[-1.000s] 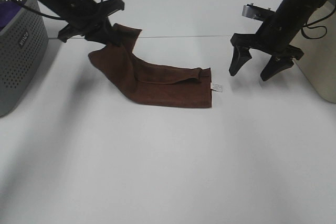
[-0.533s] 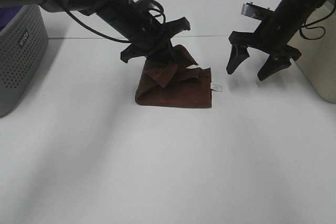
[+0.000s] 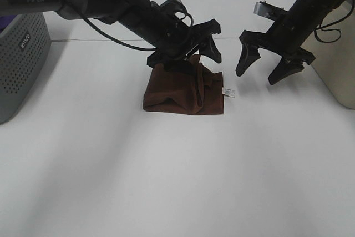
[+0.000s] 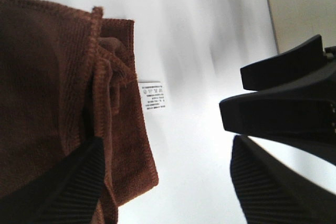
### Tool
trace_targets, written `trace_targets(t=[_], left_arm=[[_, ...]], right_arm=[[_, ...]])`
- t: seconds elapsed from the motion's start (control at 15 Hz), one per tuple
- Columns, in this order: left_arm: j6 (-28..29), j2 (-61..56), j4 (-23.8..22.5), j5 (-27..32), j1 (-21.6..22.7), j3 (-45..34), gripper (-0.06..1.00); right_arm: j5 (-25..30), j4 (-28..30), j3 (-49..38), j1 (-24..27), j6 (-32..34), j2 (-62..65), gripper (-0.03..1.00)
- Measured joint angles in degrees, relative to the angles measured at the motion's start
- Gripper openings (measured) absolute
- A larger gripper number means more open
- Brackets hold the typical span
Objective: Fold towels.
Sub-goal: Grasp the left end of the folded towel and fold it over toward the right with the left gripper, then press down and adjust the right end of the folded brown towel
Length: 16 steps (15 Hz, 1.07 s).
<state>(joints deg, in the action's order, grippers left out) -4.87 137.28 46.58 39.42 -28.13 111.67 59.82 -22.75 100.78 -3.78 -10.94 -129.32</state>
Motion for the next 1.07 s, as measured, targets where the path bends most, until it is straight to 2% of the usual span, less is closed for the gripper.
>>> trace_targets(t=[0.13, 0.4, 0.6, 0.87, 1.07], left_arm=[[-3.2, -2.5, -1.5, 1.3, 3.0, 0.0, 0.65], [-3.8, -5.7, -8.2, 1.7, 12.0, 0.0, 0.65], [-3.5, -5.6, -15.5, 3.8, 14.7, 0.0, 0.65], [-0.2, -5.5, -25.2, 4.6, 15.4, 0.0, 0.65], [0.4, -5.4, -27.0, 4.8, 15.4, 0.0, 0.65]], right_arm=[[0.6, -5.2, 0.0, 0.0, -1.7, 0.0, 0.8], [2.9, -20.7, 0.0, -1.0, -9.7, 0.0, 0.79], [1.7, -24.2, 0.0, -6.8, -11.6, 0.0, 0.79], [-8.5, -27.1, 0.0, -15.2, -12.0, 0.0, 0.79], [-17.0, -28.2, 0.0, -17.2, -11.9, -0.2, 0.79]])
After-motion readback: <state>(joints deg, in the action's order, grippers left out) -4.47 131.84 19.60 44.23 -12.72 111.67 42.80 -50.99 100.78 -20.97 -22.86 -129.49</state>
